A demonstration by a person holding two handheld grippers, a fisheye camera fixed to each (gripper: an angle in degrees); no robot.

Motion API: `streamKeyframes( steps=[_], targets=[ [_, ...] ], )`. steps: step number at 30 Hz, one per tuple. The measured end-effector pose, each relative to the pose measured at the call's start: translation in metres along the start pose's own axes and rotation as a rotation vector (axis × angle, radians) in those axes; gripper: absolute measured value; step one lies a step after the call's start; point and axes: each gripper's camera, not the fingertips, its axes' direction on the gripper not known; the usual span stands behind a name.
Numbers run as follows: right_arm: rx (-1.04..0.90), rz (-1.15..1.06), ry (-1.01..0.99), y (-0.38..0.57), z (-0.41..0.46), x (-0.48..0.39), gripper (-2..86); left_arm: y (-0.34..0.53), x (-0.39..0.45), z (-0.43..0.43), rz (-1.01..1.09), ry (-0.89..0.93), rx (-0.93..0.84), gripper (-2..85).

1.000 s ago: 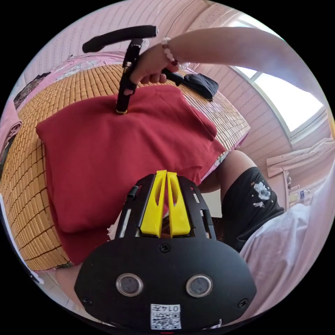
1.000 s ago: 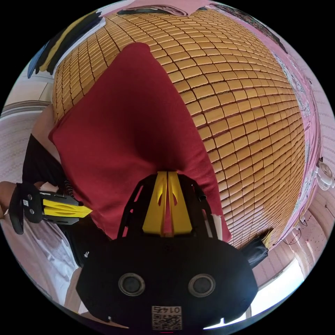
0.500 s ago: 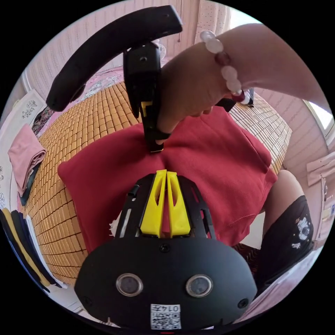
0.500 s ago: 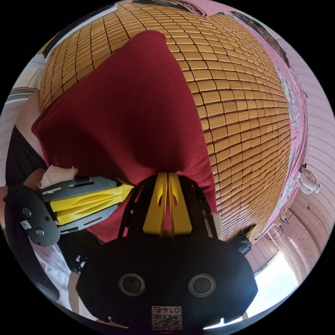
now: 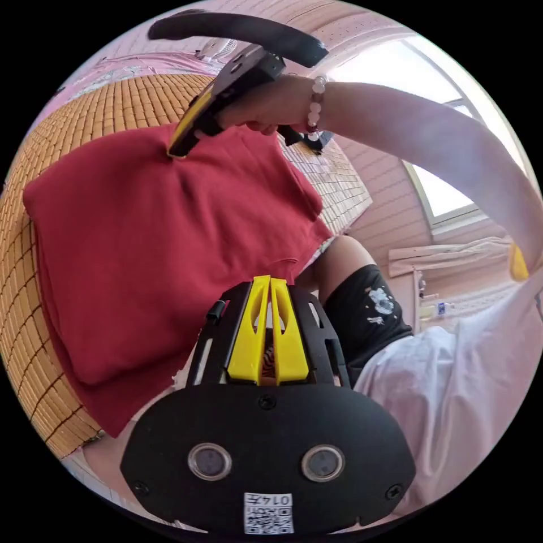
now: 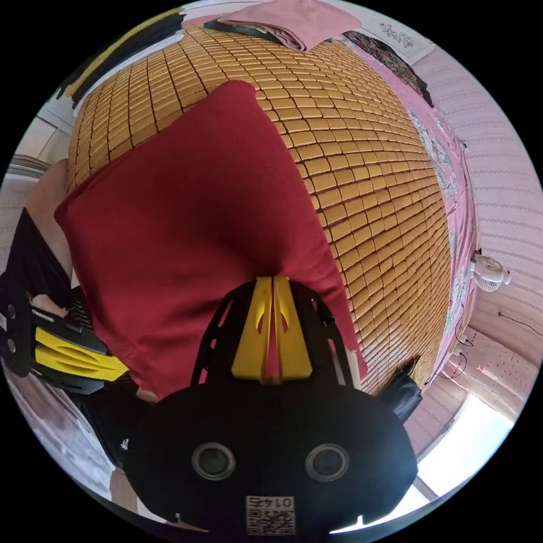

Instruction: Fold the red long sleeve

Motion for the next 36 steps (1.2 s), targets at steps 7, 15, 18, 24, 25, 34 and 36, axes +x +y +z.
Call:
streamKeyframes(
  steps=[7,15,18,24,25,34,36],
  targets=[
    [0.407,0.375,-0.355,0.207,-0.039,0.054,0.4,0.061,0.03,-0.023,0.052,-0.04,0.197,-0.7],
    [0.335,0.816,-0.369,0.431,0.038,0.04,8.2,0.05,0.079,-0.001,0.249,-0.209,0.18,7.3],
    [0.236,0.87,-0.467,0.468,0.066,0.043,10.8,0.043,0.091,0.011,0.272,-0.25,0.185,10.7],
    [0.305,0.928,-0.613,0.537,0.093,0.047,3.8,0.027,0.109,0.029,0.341,-0.25,0.184,12.7],
    [0.382,0.928,-0.673,0.554,0.089,0.049,3.1,0.023,0.116,0.03,0.381,-0.25,0.2,13.2],
    [0.754,0.75,-0.923,0.627,0.033,0.025,2.2,0.007,0.136,0.051,0.486,-0.304,0.142,11.7],
    [0.724,0.714,-0.903,0.633,0.033,0.02,2.6,0.017,0.136,0.056,0.477,-0.309,0.112,6.6]
  ],
)
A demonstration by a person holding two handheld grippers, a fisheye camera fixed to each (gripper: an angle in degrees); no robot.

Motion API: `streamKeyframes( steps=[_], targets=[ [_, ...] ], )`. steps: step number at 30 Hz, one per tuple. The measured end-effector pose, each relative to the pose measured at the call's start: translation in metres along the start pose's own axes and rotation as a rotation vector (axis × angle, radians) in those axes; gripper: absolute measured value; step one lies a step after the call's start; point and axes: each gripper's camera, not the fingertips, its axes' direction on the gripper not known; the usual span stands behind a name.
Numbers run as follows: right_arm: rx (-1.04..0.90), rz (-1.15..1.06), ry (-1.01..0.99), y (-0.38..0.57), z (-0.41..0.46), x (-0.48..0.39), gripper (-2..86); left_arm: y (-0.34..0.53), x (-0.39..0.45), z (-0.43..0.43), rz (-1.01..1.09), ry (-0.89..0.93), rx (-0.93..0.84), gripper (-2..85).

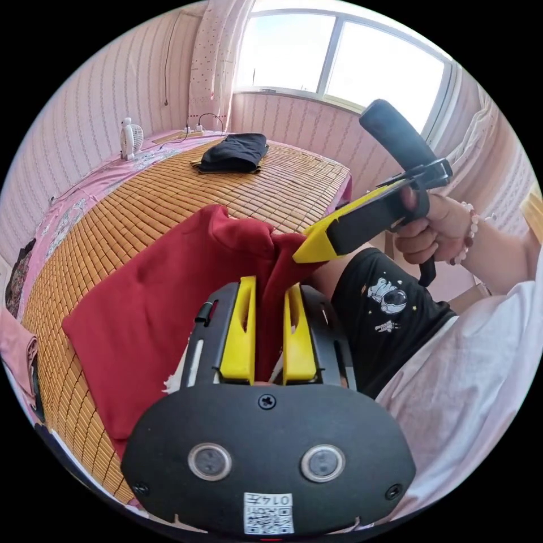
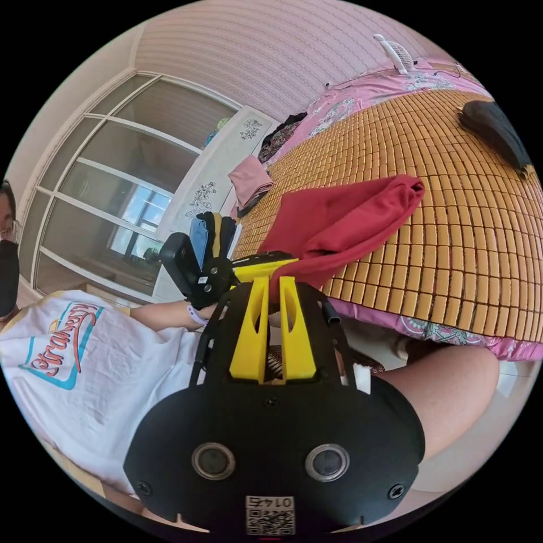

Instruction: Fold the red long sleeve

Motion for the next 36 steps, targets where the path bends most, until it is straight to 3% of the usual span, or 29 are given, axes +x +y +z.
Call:
streamKeyframes(
  steps=[2,5,7,9,17,21,25,27,32,36],
  targets=[
    [0.02,0.011,0.054,0.011,-0.012,0.013,2.9,0.015,0.001,0.005,-0.03,0.025,-0.073,4.9],
    [0.218,0.243,0.07,0.043,-0.054,0.07,6.2,0.037,0.0,0.002,-0.044,0.069,-0.09,4.6],
    [0.295,0.407,0.062,0.064,-0.073,0.113,15.3,0.046,-0.001,-0.007,-0.048,0.072,-0.078,4.6],
    [0.274,0.483,0.044,0.069,-0.072,0.135,19.1,0.054,-0.005,-0.017,-0.073,0.086,-0.056,4.6],
    [0.35,0.669,-0.159,0.07,-0.051,0.202,16.2,0.079,-0.031,-0.062,-0.181,0.099,0.007,4.6],
    [0.401,0.674,-0.391,0.073,-0.052,0.224,7.3,0.089,-0.034,-0.074,-0.153,0.062,0.007,4.5],
    [0.508,0.676,-0.626,0.086,-0.074,0.23,3.8,0.099,-0.045,-0.086,-0.207,0.091,0.07,4.5],
    [0.564,0.62,-0.653,0.09,-0.097,0.221,3.2,0.1,-0.052,-0.092,-0.241,0.144,0.13,4.5],
    [0.671,0.463,-0.519,0.098,-0.178,0.181,2.5,0.088,-0.057,-0.086,-0.229,0.333,0.259,4.4],
    [0.652,0.37,-0.298,0.082,-0.219,0.137,2.3,0.086,-0.067,-0.076,-0.242,0.405,0.288,4.3]
  ],
)
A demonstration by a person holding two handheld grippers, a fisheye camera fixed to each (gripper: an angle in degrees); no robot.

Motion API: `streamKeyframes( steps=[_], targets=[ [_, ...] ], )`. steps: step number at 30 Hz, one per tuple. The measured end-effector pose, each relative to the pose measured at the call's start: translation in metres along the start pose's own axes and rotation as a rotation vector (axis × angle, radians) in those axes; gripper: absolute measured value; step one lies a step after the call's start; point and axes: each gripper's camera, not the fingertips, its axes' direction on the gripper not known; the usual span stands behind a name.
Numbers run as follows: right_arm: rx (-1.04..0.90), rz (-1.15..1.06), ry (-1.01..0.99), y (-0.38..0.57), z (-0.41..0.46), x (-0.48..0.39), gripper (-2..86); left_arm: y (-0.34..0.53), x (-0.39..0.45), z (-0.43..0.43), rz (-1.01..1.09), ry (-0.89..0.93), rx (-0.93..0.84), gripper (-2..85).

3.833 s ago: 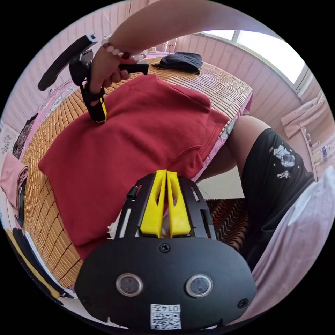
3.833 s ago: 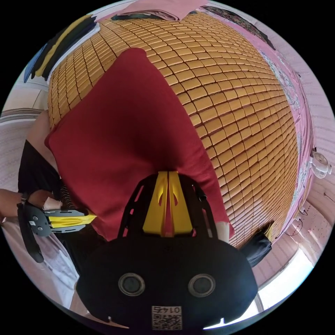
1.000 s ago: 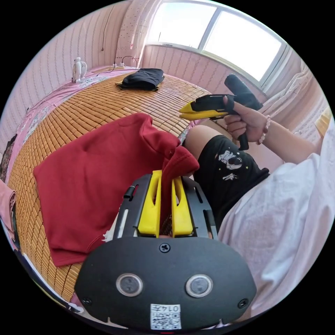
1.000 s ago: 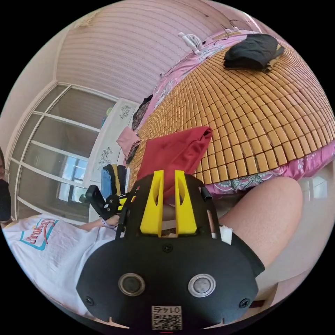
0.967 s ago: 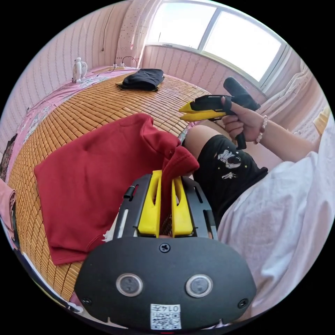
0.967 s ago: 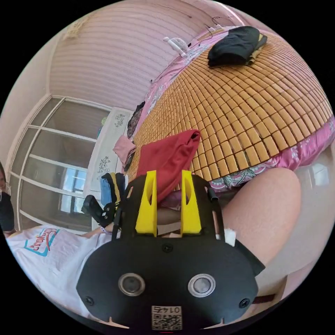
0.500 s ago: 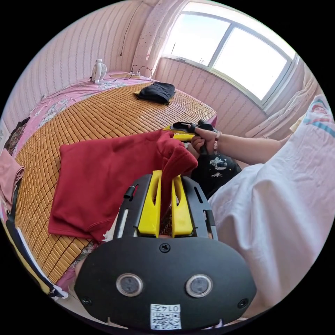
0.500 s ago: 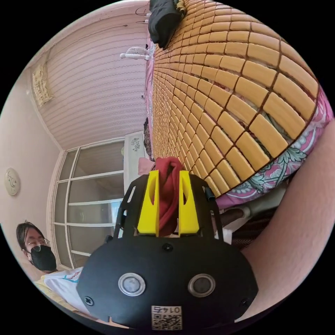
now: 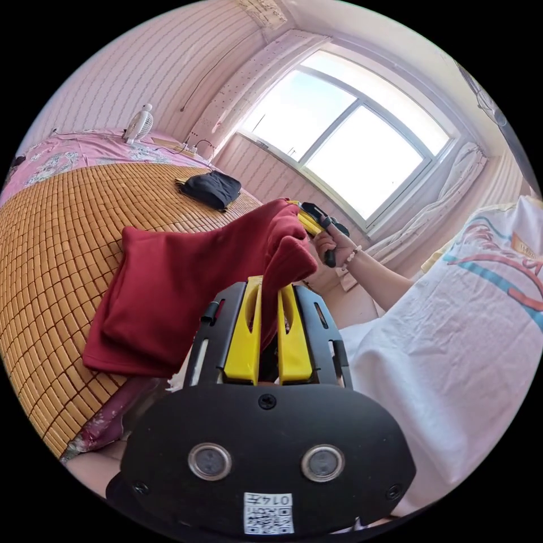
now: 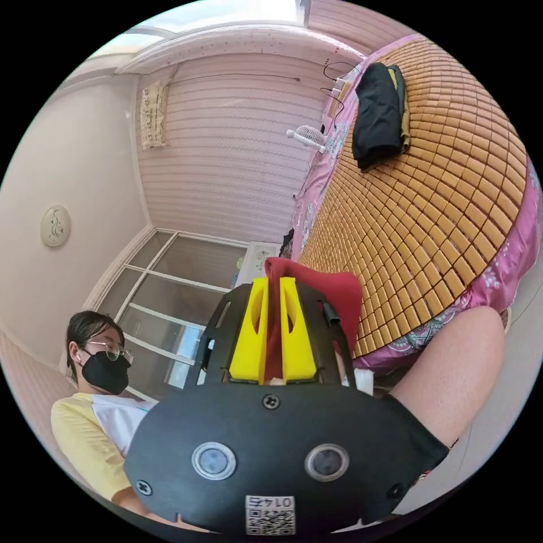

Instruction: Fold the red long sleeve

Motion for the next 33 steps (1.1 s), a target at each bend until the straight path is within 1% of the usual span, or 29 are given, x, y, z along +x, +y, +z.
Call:
streamKeyframes(
  steps=[2,4,5,9,10,11,13,16,19,22,24,26,30,33],
  targets=[
    [-0.048,-0.055,0.079,-0.01,0.022,-0.02,2.2,0.004,-0.01,-0.007,-0.032,-0.003,0.022,4.3],
    [-0.135,-0.105,0.138,-0.026,0.075,-0.037,2.2,0.011,-0.02,-0.018,-0.067,-0.034,0.041,4.3],
    [-0.152,-0.101,0.151,-0.03,0.091,-0.039,2.2,0.017,-0.028,-0.027,-0.103,-0.062,0.055,4.2],
    [-0.311,-0.07,0.183,-0.046,0.223,-0.032,2.0,0.034,-0.055,-0.051,-0.226,-0.165,0.101,4.3],
    [-0.345,-0.04,0.207,-0.049,0.258,-0.024,2.0,0.041,-0.068,-0.057,-0.287,-0.205,0.12,4.3],
    [-0.361,-0.032,0.226,-0.05,0.275,-0.02,2.0,0.047,-0.083,-0.062,-0.351,-0.253,0.139,4.5],
    [-0.396,-0.04,0.362,-0.05,0.33,-0.007,1.9,0.056,-0.106,-0.065,-0.442,-0.316,0.143,4.7],
    [-0.447,-0.073,0.541,-0.048,0.377,0.004,1.9,0.068,-0.141,-0.065,-0.547,-0.36,0.126,4.6],
    [-0.486,-0.149,0.601,-0.048,0.402,-0.002,1.6,0.074,-0.157,-0.062,-0.595,-0.401,0.077,4.4],
    [-0.531,-0.269,0.682,-0.041,0.423,-0.006,1.2,0.078,-0.17,-0.052,-0.658,-0.398,0.026,4.9],
    [-0.516,-0.299,0.69,-0.037,0.429,-0.003,0.9,0.079,-0.177,-0.048,-0.684,-0.384,0.032,4.7],
    [-0.486,-0.279,0.676,-0.037,0.432,0.001,0.6,0.078,-0.182,-0.044,-0.676,-0.372,0.036,4.3],
    [-0.49,-0.292,0.687,-0.037,0.45,-0.002,0.6,0.074,-0.182,-0.043,-0.659,-0.387,0.025,4.3],
    [-0.487,-0.272,0.671,-0.039,0.459,-0.005,1.3,0.072,-0.174,-0.05,-0.714,-0.402,0.074,5.2]
  ],
)
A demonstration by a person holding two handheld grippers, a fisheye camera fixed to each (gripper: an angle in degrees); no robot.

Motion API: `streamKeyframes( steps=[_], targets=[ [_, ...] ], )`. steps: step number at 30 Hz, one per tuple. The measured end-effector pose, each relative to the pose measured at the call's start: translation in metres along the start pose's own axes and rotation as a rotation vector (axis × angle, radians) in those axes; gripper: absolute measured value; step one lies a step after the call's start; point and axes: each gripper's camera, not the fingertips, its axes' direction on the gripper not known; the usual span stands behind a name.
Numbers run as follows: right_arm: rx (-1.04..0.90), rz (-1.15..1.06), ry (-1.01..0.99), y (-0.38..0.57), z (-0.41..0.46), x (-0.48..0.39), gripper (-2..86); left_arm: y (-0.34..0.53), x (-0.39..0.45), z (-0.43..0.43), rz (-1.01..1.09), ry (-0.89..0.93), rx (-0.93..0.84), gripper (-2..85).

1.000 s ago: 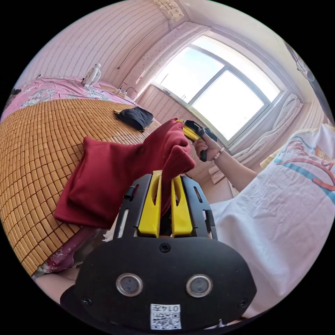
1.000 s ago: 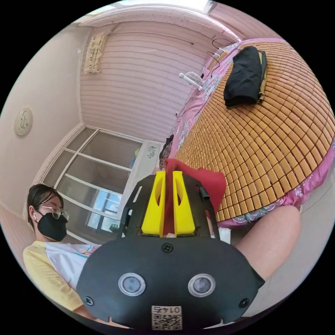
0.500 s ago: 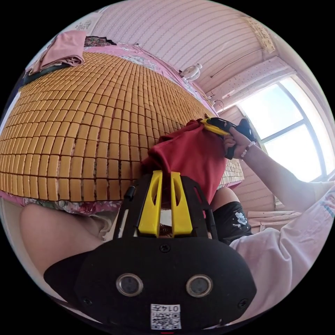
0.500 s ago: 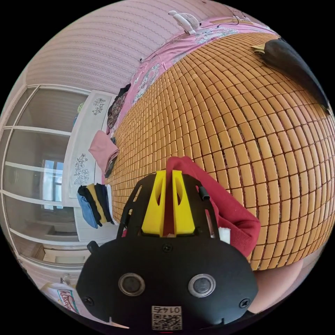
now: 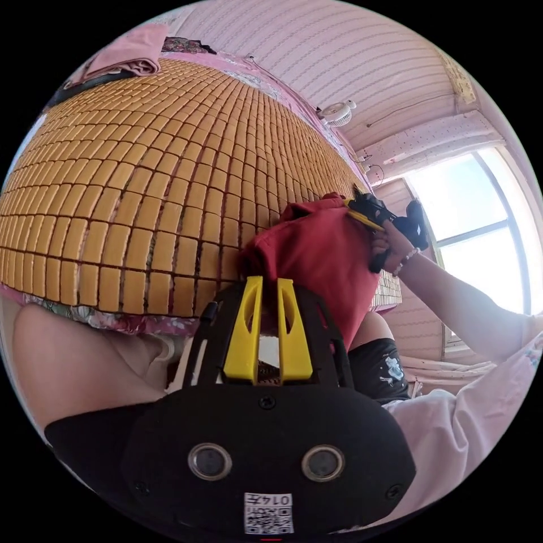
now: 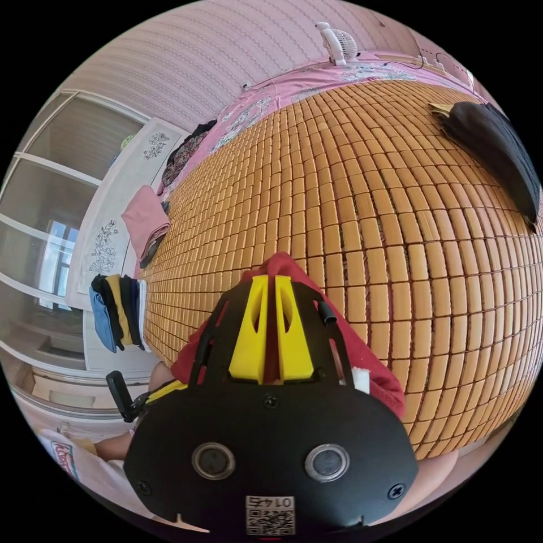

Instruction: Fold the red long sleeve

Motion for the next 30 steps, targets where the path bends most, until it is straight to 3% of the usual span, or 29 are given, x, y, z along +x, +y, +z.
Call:
streamKeyframes(
  steps=[2,4,7,11,15,19,25,30],
  targets=[
    [0.01,0.017,-0.08,-0.003,-0.002,0.0,2.3,0.006,0.011,-0.015,0.002,-0.037,0.094,8.3],
    [-0.007,0.03,-0.299,-0.011,-0.012,0.005,4.2,0.008,0.018,-0.021,0.022,-0.054,0.133,10.9],
    [0.066,-0.085,-0.453,-0.019,-0.044,-0.006,7.0,0.004,0.024,-0.019,0.074,-0.106,0.116,12.2],
    [0.105,-0.271,-0.313,-0.036,-0.07,-0.036,10.7,0.001,0.025,-0.023,0.047,-0.113,0.115,12.6],
    [-0.128,-0.442,-0.031,-0.055,-0.024,-0.069,15.4,0.005,0.025,-0.029,0.032,-0.11,0.134,14.1],
    [-0.387,-0.365,0.203,-0.072,0.041,-0.076,15.2,0.002,0.024,-0.022,0.027,-0.143,0.104,16.1],
    [-0.479,-0.303,0.046,-0.087,0.056,-0.073,10.4,-0.002,0.034,-0.01,0.062,-0.209,0.037,14.5],
    [-0.406,-0.388,0.0,-0.069,0.039,-0.08,7.7,-0.009,0.034,-0.016,0.099,-0.238,-0.059,8.3]
  ],
)
